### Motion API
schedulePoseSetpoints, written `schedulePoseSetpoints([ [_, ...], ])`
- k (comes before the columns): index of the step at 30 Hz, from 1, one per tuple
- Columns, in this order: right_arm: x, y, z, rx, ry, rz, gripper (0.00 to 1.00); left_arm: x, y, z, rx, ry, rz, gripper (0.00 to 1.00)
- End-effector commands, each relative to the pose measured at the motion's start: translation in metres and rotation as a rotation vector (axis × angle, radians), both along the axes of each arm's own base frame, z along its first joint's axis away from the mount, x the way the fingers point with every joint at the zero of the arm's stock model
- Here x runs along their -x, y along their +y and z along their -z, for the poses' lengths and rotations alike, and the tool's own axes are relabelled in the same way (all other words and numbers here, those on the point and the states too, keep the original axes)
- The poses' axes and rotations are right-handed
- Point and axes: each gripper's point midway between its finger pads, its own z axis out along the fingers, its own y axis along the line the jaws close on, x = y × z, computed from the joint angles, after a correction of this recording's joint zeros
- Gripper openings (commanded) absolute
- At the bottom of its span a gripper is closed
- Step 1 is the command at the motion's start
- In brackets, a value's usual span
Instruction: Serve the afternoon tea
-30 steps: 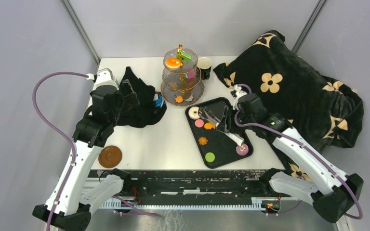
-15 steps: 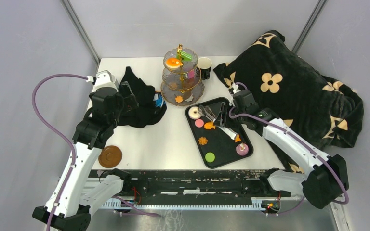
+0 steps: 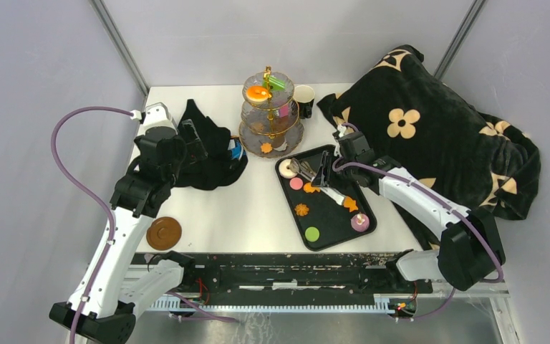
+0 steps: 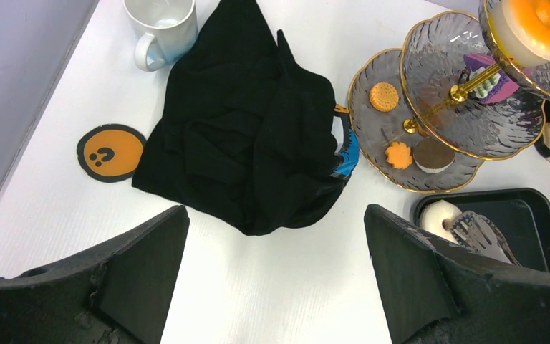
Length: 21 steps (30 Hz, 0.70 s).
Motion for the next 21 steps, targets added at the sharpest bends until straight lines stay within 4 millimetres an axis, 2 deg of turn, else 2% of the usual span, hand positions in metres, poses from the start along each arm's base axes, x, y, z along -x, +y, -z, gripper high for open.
schedulePoseSetpoints([
  [1, -0.015, 0.014, -0.02, -0.074, -0.059, -0.019, 0.46, -0.002, 0.007, -0.021, -0.02, -0.056, -0.02, 0.99],
  [6, -0.018, 0.016, -0.012, -0.075, -0.04, -0.015, 0.46, -0.003, 0.006, -0.02, -0.016, -0.055, -0.018, 0.99],
  [8, -0.018, 0.015, -0.007, -0.068, -0.031, -0.013, 0.41, -0.003, 0.006, -0.021, -0.015, -0.058, -0.018, 0.99],
  [10, -0.017, 0.014, -0.008, -0.066, -0.03, -0.013, 0.31, -0.003, 0.006, -0.021, -0.015, -0.057, -0.016, 0.99],
  [12, -0.014, 0.013, -0.014, -0.068, -0.039, -0.015, 0.22, -0.003, 0.006, -0.023, -0.013, -0.062, -0.015, 0.99],
  [17, -0.006, -0.005, -0.031, -0.014, -0.083, -0.001, 0.01, -0.003, 0.005, -0.025, -0.009, -0.066, -0.012, 0.99],
  [21, 0.004, -0.019, -0.047, 0.013, -0.117, 0.006, 0.01, -0.003, 0.004, -0.024, -0.003, -0.066, -0.009, 0.99],
])
